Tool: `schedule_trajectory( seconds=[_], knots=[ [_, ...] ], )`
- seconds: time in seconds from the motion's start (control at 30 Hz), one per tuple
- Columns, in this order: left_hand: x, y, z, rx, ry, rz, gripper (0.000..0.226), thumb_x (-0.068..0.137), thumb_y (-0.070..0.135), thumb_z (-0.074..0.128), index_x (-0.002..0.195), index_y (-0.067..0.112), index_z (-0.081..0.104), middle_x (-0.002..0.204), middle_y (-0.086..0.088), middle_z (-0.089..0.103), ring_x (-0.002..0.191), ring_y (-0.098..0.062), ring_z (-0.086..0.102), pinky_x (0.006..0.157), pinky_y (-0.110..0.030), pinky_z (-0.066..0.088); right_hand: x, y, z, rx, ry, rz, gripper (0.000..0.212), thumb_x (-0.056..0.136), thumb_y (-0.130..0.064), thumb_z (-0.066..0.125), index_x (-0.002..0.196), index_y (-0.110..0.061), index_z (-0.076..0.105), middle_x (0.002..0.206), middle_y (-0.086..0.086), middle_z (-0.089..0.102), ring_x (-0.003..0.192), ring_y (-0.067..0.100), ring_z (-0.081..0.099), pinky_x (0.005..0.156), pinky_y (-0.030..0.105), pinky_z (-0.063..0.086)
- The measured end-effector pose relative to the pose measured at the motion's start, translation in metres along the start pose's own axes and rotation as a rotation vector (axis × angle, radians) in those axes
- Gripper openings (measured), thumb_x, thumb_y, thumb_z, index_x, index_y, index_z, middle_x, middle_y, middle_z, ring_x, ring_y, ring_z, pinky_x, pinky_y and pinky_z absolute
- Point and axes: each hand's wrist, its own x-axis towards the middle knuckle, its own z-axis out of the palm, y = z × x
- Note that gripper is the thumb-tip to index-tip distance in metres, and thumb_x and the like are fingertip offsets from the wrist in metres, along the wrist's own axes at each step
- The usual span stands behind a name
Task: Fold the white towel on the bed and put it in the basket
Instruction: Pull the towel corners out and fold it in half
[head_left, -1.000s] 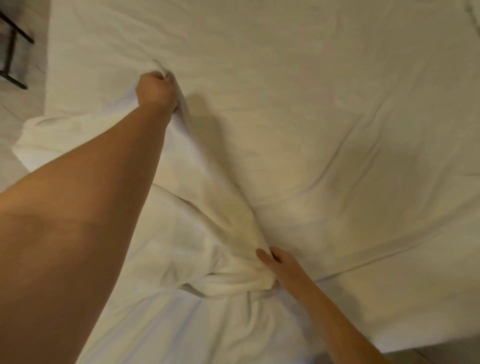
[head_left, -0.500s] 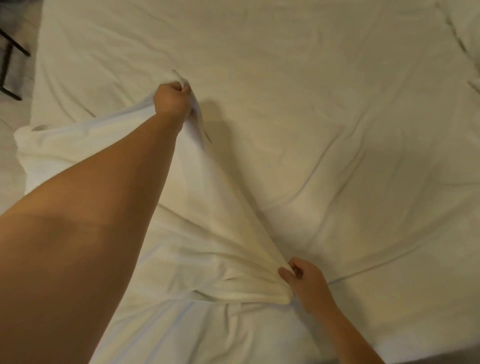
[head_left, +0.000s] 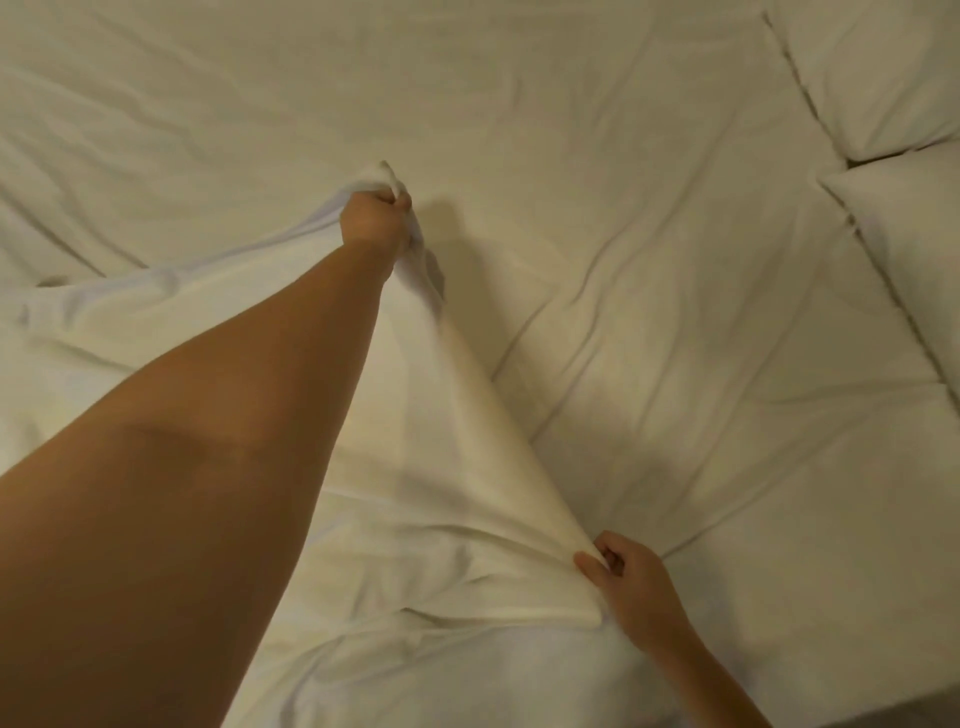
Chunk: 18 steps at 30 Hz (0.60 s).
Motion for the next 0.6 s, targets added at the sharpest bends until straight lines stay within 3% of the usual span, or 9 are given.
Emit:
schedule_trajectory(
  seconds=[0.1, 0.2, 0.3, 0.47, 0.6],
  knots=[
    [0.000, 0.011, 0.033, -0.027, -0.019, -0.003, 0.027, 0.100, 0.034, 0.062, 0.099, 0.010, 0.076, 0.108, -0.015, 0.075, 0.106, -0.031, 0.070, 0.095, -0.042, 0.058, 0.013, 0.016, -0.021, 0.005, -0.004, 0.001, 0.041, 0.084, -0.017, 0.077, 0.061, -0.011, 0.044, 0.053, -0.010, 0.035, 0.051, 0.006, 0.033, 0.050, 0.023, 0.026],
    [0.004, 0.014, 0.058, -0.060, -0.050, -0.034, 0.025, 0.098, 0.034, 0.065, 0.082, 0.017, 0.073, 0.090, -0.010, 0.072, 0.102, -0.032, 0.072, 0.092, -0.043, 0.061, 0.021, 0.031, -0.029, 0.004, 0.000, -0.010, 0.042, 0.084, -0.018, 0.077, 0.062, -0.011, 0.042, 0.053, -0.009, 0.033, 0.051, 0.006, 0.031, 0.050, 0.026, 0.027],
    [0.002, 0.015, 0.069, 0.010, -0.067, -0.021, 0.027, 0.100, 0.034, 0.062, 0.100, 0.012, 0.078, 0.094, -0.009, 0.073, 0.100, -0.029, 0.071, 0.094, -0.040, 0.059, 0.023, 0.042, -0.026, -0.006, 0.003, -0.024, 0.042, 0.084, -0.021, 0.077, 0.064, -0.008, 0.042, 0.053, -0.007, 0.033, 0.052, 0.007, 0.031, 0.051, 0.031, 0.029],
    [0.008, 0.000, 0.073, 0.041, -0.078, -0.047, 0.030, 0.099, 0.040, 0.061, 0.089, 0.017, 0.077, 0.097, -0.011, 0.079, 0.096, -0.029, 0.074, 0.093, -0.038, 0.060, 0.029, 0.050, -0.015, -0.016, 0.024, 0.002, 0.044, 0.083, -0.022, 0.078, 0.065, -0.008, 0.040, 0.054, -0.006, 0.031, 0.052, 0.008, 0.029, 0.052, 0.033, 0.028],
    [0.006, -0.001, 0.073, 0.049, -0.099, -0.047, 0.034, 0.101, 0.041, 0.058, 0.097, 0.014, 0.079, 0.099, -0.009, 0.078, 0.097, -0.028, 0.073, 0.094, -0.037, 0.059, 0.033, 0.054, -0.012, -0.027, 0.033, 0.001, 0.045, 0.083, -0.022, 0.078, 0.065, -0.008, 0.039, 0.054, -0.006, 0.031, 0.053, 0.010, 0.029, 0.052, 0.033, 0.028]
  ],
)
